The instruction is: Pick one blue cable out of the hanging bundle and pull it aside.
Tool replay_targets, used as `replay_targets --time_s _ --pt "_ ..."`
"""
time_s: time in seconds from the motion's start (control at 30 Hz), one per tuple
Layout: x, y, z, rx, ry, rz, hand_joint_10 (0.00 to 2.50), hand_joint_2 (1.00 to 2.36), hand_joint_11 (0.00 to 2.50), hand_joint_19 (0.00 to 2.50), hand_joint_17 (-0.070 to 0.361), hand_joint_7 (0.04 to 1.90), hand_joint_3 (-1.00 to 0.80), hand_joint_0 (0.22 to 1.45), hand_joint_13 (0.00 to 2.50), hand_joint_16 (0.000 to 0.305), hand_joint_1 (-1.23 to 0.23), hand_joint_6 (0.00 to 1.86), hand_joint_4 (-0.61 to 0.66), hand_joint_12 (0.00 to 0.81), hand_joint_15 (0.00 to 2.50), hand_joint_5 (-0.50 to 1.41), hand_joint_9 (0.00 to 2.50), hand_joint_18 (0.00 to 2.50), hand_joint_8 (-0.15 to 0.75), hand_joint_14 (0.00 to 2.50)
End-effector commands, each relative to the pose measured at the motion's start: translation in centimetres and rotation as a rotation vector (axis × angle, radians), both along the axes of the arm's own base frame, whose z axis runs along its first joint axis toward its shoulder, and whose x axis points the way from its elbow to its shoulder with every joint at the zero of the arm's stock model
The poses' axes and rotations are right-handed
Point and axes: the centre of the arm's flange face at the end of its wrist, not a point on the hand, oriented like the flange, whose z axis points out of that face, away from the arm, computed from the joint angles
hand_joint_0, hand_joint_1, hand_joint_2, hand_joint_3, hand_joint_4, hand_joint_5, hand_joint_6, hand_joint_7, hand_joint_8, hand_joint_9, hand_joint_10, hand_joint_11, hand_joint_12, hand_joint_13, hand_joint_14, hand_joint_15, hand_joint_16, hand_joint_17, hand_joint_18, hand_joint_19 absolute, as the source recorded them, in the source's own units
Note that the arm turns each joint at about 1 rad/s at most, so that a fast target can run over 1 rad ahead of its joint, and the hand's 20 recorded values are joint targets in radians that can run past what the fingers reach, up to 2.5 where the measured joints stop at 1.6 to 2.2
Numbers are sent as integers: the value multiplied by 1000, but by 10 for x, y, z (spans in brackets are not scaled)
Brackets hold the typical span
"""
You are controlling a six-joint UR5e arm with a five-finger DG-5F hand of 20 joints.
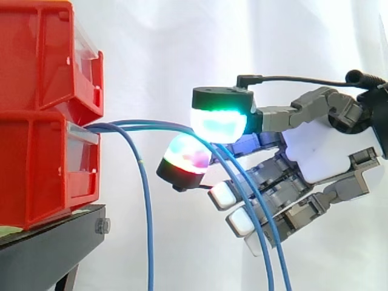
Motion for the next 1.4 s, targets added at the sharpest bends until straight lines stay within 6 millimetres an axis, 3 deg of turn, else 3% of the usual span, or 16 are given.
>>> replay_targets --time_s 0.0,0.13,0.4,0.47,0.57,0.6,0.8,1.03,1.37 --pt "-1 0 3 0 -2 0 21 1000 592 469 104 829 -500 535 1027 46 -568 912 -105 261 545 -139 1028 786 227 21" --pt "0 1 6 -2 -6 4 19 1000 592 483 102 842 -494 559 1025 45 -551 910 -104 261 550 -139 1030 778 227 23" --pt "1 1 7 -3 -7 3 22 1020 621 488 103 856 -186 583 1024 46 -719 932 -68 267 562 -148 1017 782 239 22" --pt "1 1 7 -3 -7 5 22 1020 626 481 103 829 -191 608 1010 46 -760 940 -66 263 562 -155 995 781 239 24" --pt "0 0 6 -3 -6 3 21 1009 627 454 103 780 -394 642 996 46 -823 942 -33 256 559 -167 964 773 219 22" --pt "0 -1 6 -4 -6 2 22 1000 623 455 102 774 -491 612 997 45 -813 940 -24 257 551 -167 963 769 219 22" --pt "0 1 6 -3 -6 5 18 1000 616 450 112 734 -500 503 1024 50 -674 936 11 277 542 -160 999 808 251 22" --pt "0 1 6 -3 -6 5 19 1000 620 468 110 786 -500 530 1028 49 -546 915 0 276 546 -150 1027 803 249 23" --pt "0 0 6 -2 -6 2 22 1023 637 472 104 838 -151 600 1027 46 -717 938 -77 265 554 -152 1024 791 241 22"
